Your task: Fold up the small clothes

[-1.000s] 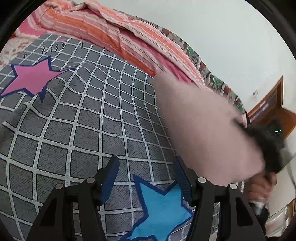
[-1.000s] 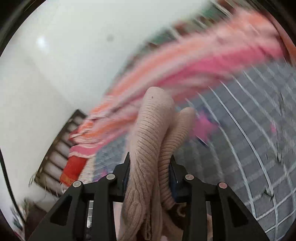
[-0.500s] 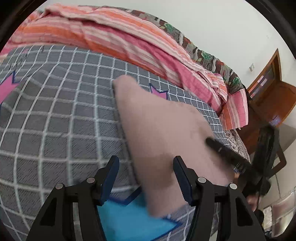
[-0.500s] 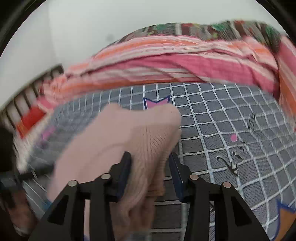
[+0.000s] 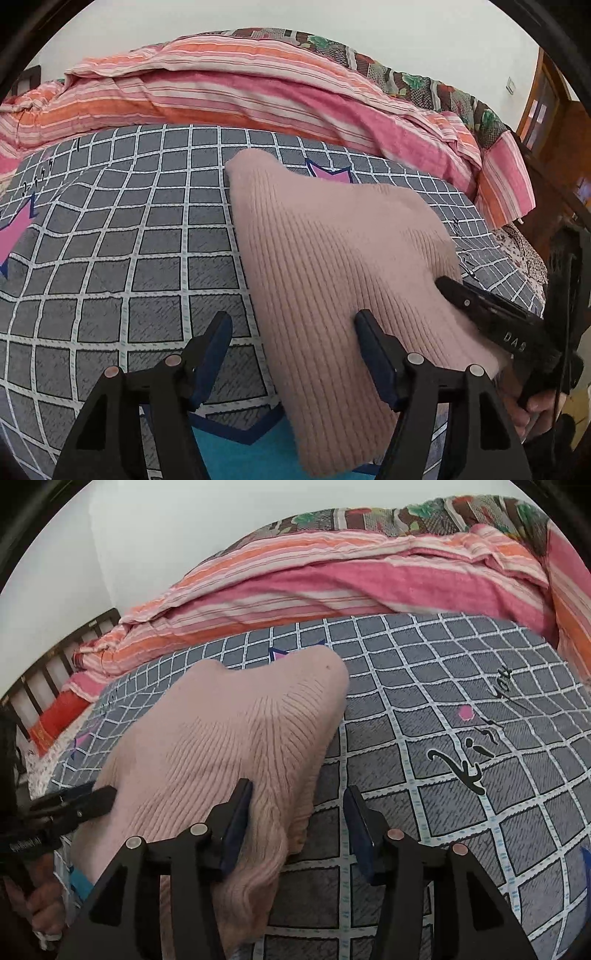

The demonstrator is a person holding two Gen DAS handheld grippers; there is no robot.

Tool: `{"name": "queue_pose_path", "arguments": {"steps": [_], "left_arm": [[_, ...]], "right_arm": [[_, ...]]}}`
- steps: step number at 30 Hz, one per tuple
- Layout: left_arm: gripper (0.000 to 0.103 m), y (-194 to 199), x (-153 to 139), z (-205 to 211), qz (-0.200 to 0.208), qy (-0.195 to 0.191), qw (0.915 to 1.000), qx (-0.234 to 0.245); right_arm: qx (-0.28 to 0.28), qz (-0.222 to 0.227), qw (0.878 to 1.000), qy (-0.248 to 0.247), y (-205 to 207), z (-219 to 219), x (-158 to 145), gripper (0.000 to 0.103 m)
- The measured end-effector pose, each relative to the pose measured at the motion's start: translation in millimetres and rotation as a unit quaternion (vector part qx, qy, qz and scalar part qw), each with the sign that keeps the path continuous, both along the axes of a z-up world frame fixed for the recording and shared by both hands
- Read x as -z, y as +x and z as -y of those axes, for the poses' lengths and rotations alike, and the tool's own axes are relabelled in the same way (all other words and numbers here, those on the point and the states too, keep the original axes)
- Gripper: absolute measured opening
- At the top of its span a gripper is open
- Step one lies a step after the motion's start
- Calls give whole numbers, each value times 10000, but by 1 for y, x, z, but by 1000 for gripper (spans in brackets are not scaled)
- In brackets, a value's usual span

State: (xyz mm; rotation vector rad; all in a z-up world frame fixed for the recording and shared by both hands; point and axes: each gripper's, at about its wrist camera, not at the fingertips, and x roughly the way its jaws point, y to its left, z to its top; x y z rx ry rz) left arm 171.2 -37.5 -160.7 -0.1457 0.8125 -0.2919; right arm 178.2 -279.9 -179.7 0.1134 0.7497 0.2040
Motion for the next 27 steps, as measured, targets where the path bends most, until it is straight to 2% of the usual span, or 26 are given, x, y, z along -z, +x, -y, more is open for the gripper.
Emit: {"name": "queue_pose_path", "arguments": {"steps": [4,10,18,22,24,27], "left_arm": [[74,2,2,0,99,65,9999,2],[76,4,9,-5,55,-157,9999,-43],[76,1,2,-3,62,40,9999,-90],[74,1,-10,-5,267,79,9995,-139],[72,7,-22,-9,433,138,9984,-331],[66,33,-27,-14,212,-5,9991,-378]], "right_arm": [[45,136,9998,-152,-3,-6,2,48],[159,196,9997,-39,-6,-6,4,50],[2,33,10000,66,-6,-2,-7,51],[3,66,10000,35,-1,-2,-25,52],[42,171,9998,-88,2,-5,-36,51],[78,238,9995,-167,14,-7,-41,42]]}}
